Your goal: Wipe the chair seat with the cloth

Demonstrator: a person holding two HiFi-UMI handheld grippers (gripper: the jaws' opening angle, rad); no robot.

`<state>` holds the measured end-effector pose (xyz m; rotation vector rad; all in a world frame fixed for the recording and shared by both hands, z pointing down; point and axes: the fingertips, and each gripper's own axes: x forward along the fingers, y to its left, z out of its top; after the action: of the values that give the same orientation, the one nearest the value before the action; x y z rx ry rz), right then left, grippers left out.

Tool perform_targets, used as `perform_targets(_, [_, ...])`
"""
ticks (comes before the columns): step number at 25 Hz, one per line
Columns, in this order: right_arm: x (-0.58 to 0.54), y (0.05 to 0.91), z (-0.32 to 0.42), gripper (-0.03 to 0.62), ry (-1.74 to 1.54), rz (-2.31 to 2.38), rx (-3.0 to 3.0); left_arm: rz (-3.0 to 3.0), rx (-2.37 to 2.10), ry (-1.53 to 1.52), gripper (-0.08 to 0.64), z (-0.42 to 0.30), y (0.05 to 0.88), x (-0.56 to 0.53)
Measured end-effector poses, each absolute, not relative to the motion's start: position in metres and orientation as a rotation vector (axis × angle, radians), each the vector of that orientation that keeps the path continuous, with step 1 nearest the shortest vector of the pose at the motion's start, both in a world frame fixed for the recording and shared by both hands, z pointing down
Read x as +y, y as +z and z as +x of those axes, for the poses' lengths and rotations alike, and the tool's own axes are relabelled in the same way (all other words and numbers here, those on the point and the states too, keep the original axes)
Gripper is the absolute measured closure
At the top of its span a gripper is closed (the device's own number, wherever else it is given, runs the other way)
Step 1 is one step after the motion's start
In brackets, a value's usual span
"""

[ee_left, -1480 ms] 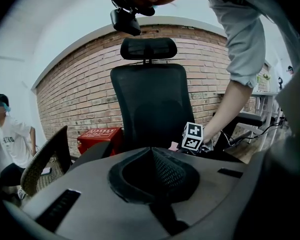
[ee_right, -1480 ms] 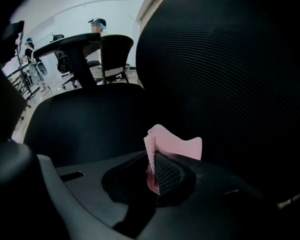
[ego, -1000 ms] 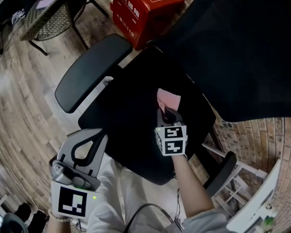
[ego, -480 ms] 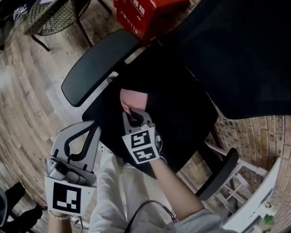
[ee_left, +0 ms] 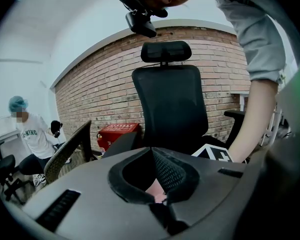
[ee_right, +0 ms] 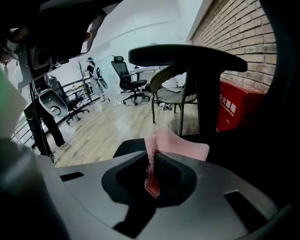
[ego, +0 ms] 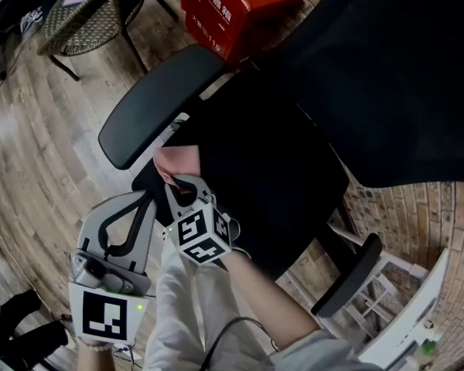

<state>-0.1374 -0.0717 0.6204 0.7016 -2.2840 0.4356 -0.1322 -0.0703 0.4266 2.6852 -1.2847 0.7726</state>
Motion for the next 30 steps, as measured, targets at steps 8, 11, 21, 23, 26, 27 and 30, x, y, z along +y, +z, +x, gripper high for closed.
perform_targets(8, [-0.071,0.643,-0.078,0.537,0.477,0.800,-2.172,2.712,-1.239,0.777,0.541,-0.117,0.428,-0.076])
perform_targets(11, [-0.074,0.651,-0.044,0.537,0.487,0.856,-2.118,2.722,-1.220,0.776,0.541,-0.110,0.429,-0.078])
perform_targets(21, [-0.088,0.665,0.114,0.537,0.510,1.138,-1.860,2.760,-1.148,0.783,0.541,-0.081,0.430,-0.084])
perform_targets(23, [-0.090,0.666,0.150,0.537,0.515,1.203,-1.792,2.765,-1.134,0.788,0.541,-0.076,0.431,-0.085])
perform_targets(26, [-0.093,0.667,0.201,0.537,0.527,1.293,-1.691,2.774,-1.114,0.792,0.541,-0.068,0.433,-0.086])
perform_targets(27, [-0.094,0.667,0.216,0.537,0.539,1.323,-1.657,2.776,-1.108,0.794,0.541,-0.067,0.434,-0.086])
perform_targets(30, [-0.096,0.664,0.257,0.537,0.577,1.404,-1.560,2.777,-1.097,0.794,0.541,-0.063,0.436,-0.086])
